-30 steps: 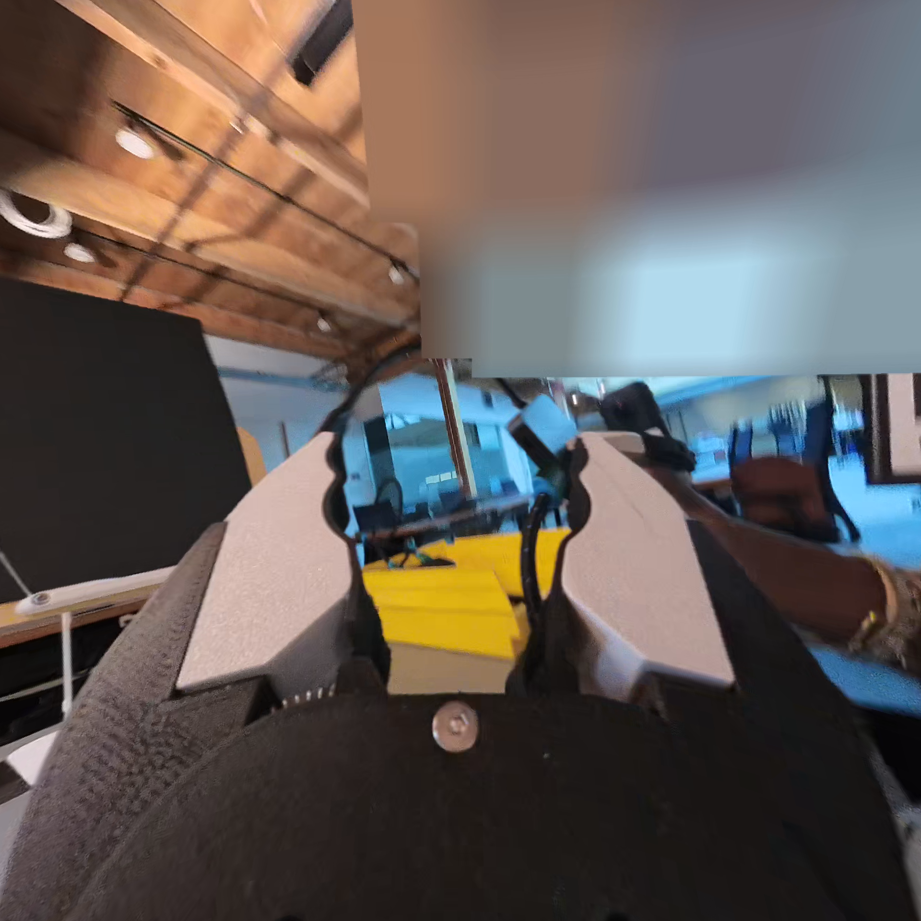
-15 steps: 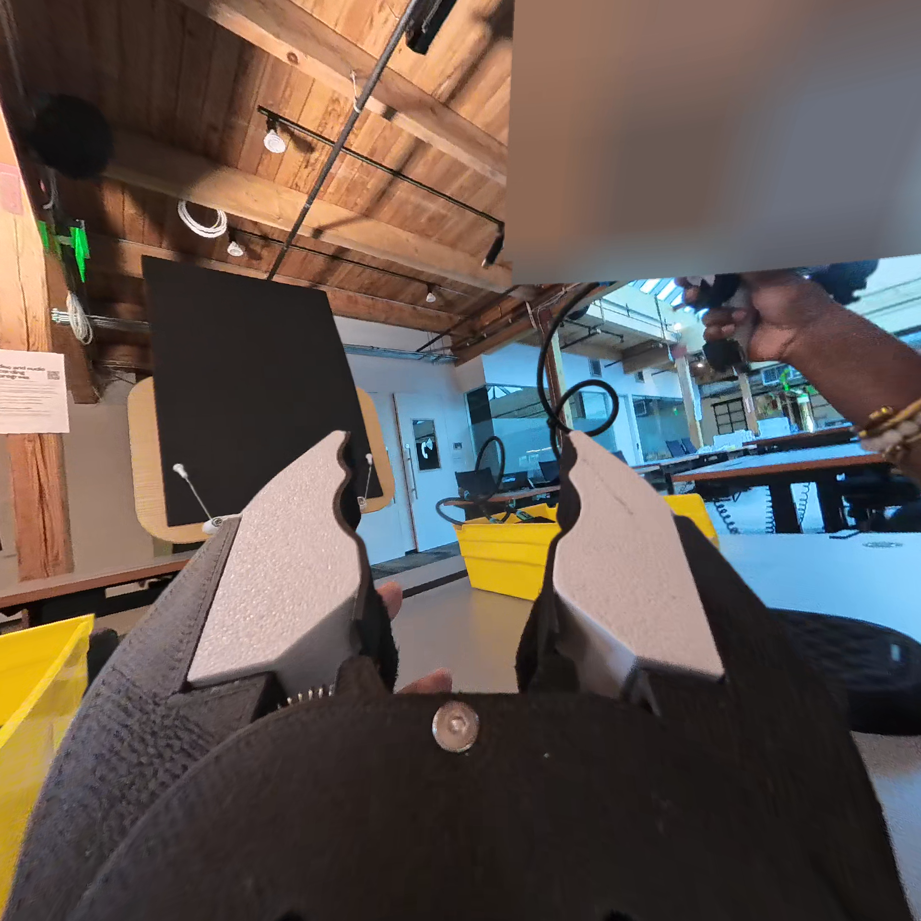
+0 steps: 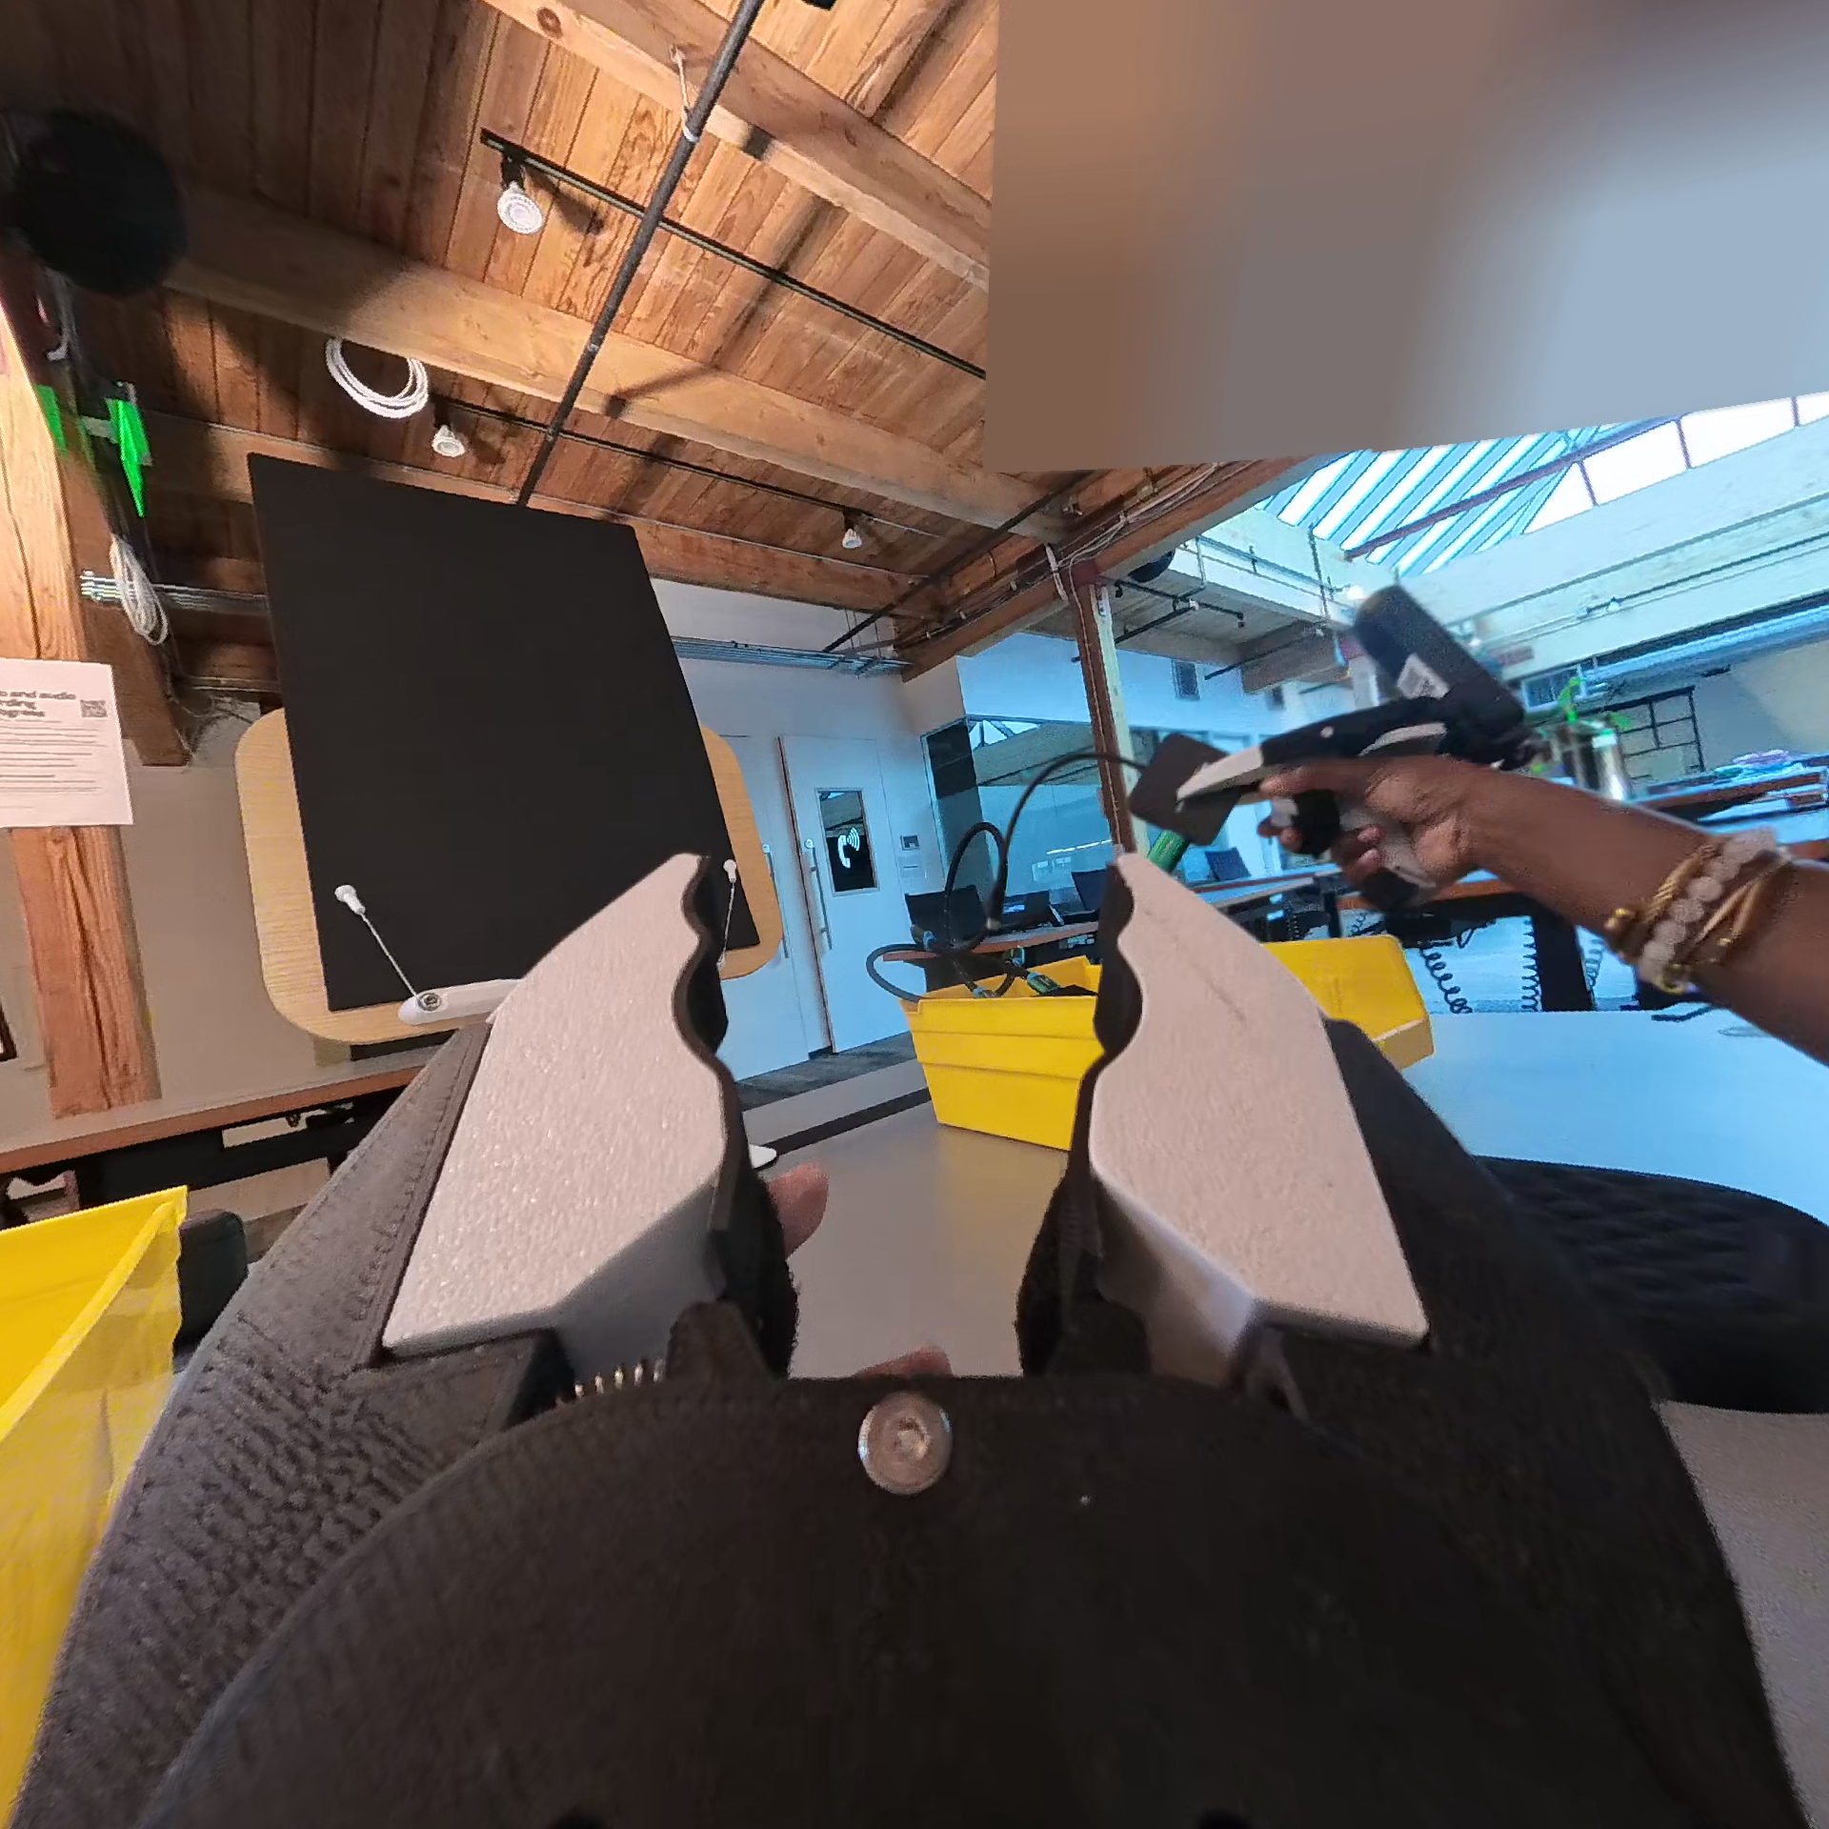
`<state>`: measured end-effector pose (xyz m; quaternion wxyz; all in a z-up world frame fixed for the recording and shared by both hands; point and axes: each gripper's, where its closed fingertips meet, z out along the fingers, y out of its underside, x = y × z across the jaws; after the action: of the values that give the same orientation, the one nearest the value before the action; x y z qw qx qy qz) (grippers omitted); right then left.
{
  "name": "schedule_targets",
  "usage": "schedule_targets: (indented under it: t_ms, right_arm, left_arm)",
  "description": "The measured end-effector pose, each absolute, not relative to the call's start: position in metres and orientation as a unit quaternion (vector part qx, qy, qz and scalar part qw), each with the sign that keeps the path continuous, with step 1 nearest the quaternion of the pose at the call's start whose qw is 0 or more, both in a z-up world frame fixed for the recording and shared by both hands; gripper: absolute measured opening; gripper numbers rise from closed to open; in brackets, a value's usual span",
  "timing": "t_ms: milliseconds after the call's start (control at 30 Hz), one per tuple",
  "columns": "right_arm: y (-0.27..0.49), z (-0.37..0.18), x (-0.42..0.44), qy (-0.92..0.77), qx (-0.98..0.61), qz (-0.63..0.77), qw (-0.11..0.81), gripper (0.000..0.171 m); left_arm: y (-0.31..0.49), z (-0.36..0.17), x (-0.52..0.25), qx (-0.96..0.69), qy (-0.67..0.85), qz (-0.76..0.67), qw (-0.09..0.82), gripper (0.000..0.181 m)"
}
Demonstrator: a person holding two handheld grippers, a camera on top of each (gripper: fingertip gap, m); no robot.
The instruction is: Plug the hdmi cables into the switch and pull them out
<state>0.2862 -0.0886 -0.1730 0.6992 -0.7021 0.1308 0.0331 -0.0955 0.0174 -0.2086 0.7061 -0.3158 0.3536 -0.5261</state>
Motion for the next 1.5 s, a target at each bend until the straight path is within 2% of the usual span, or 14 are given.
schedule_targets:
  t_ms: [167, 267, 533, 667, 900, 1000, 1133, 1333, 1400, 1500]
  right_arm:
    - [-0.066, -0.212, 0.32, 0.189, -0.73, 0.058, 0.654, 0.015]
    - [-0.059, -0.233, 0.342, 0.216, -0.76, 0.022, 0.612, 0.027]
    - [-0.07, -0.246, 0.376, 0.202, -0.827, -0.206, 0.482, 0.058]
    - [-0.068, -0.253, 0.384, 0.157, -0.852, -0.294, 0.404, 0.058]
    - [-0.052, -0.3, 0.393, 0.132, -0.897, -0.279, 0.315, 0.051]
    - [-0.051, -0.287, 0.381, 0.129, -0.883, -0.274, 0.36, 0.042]
    - [-0.064, -0.253, 0.351, 0.121, -0.851, -0.271, 0.433, 0.045]
    - [-0.107, -0.216, 0.267, 0.131, -0.783, -0.207, 0.572, 0.066]
    - [-0.128, -0.215, 0.25, 0.146, -0.761, -0.216, 0.594, 0.074]
    - [-0.156, -0.223, 0.235, 0.178, -0.742, -0.233, 0.603, 0.088]
  left_arm:
    - [0.018, -0.21, -0.094, -0.318, 0.357, -0.526, 0.704, 0.072]
    - [0.019, -0.21, -0.095, -0.32, 0.355, -0.525, 0.704, 0.072]
    - [0.019, -0.211, -0.095, -0.32, 0.354, -0.527, 0.703, 0.072]
    - [0.018, -0.211, -0.094, -0.32, 0.357, -0.525, 0.703, 0.072]
    - [0.018, -0.213, -0.093, -0.321, 0.364, -0.52, 0.703, 0.072]
    - [0.019, -0.213, -0.092, -0.324, 0.363, -0.522, 0.701, 0.072]
    - [0.018, -0.215, -0.091, -0.325, 0.367, -0.521, 0.699, 0.072]
    - [0.02, -0.218, -0.087, -0.349, 0.381, -0.501, 0.694, 0.072]
    - [0.027, -0.219, -0.086, -0.385, 0.397, -0.469, 0.689, 0.072]
    - [0.044, -0.208, -0.097, -0.445, 0.412, -0.399, 0.688, 0.083]
